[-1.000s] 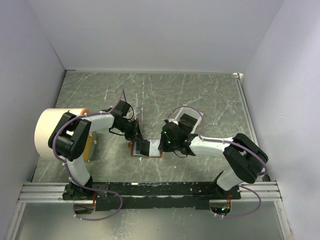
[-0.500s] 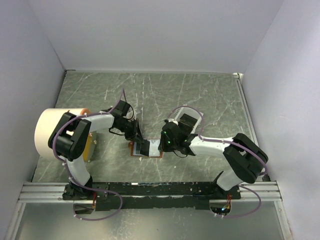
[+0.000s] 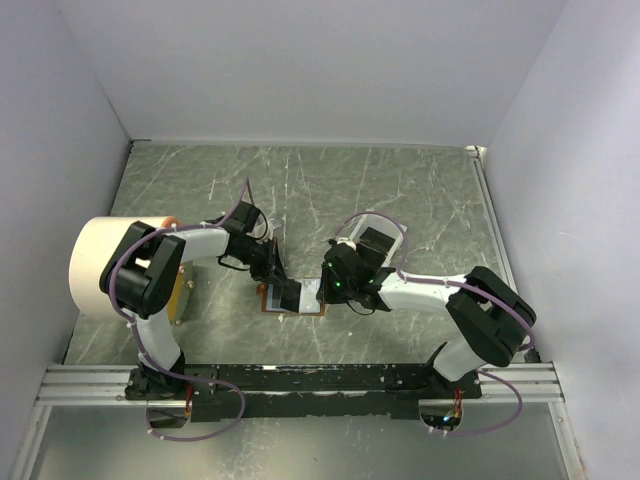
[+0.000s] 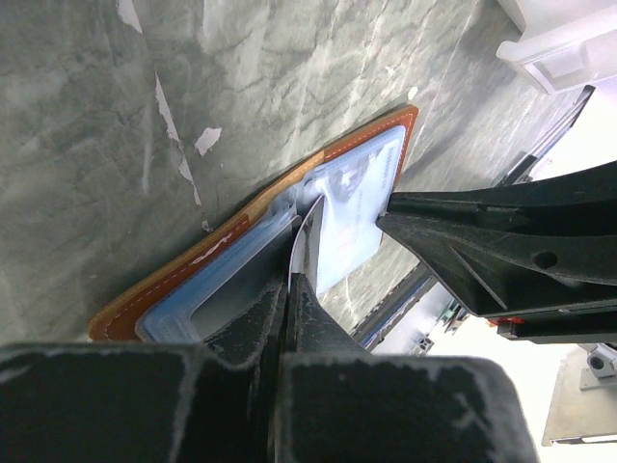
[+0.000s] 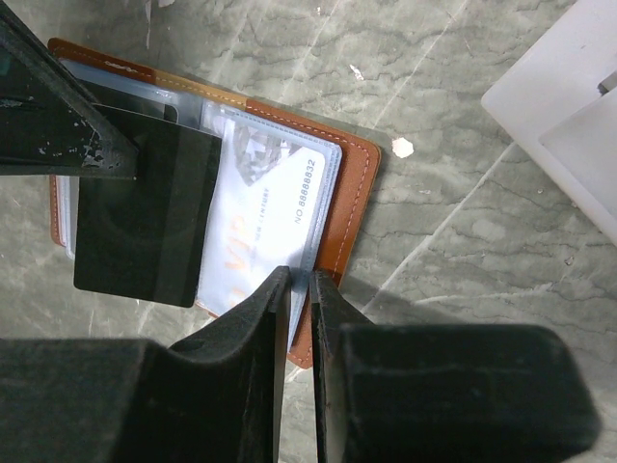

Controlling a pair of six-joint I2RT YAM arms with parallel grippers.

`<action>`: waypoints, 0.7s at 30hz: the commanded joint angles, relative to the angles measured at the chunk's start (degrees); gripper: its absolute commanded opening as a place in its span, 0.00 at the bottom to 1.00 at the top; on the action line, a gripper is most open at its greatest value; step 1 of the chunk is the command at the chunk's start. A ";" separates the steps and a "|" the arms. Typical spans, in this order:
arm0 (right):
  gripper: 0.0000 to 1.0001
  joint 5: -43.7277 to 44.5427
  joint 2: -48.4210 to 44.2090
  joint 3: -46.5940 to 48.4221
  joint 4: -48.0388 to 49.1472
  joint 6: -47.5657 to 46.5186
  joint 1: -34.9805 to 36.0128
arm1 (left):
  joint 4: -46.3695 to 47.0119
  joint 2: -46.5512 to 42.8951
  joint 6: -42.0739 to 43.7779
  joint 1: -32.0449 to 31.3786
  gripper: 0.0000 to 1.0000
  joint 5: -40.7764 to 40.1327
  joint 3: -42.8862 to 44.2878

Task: Put the credit cards into the card holder
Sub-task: Insert the credit card into the card holder.

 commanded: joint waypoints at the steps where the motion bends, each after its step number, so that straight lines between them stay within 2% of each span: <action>1: 0.14 0.92 1.00 -0.12 -1.29 -0.62 0.23 | 2.31 2.15 0.40 -0.10 0.07 -2.20 0.39; 15: 0.13 0.66 0.60 -0.78 -0.85 -0.44 0.25 | 1.43 2.97 3.04 -0.36 0.07 -4.84 2.24; 21: 0.13 0.61 0.87 -0.51 -0.85 -0.56 0.23 | 2.54 2.61 0.52 -0.39 0.07 -4.49 0.77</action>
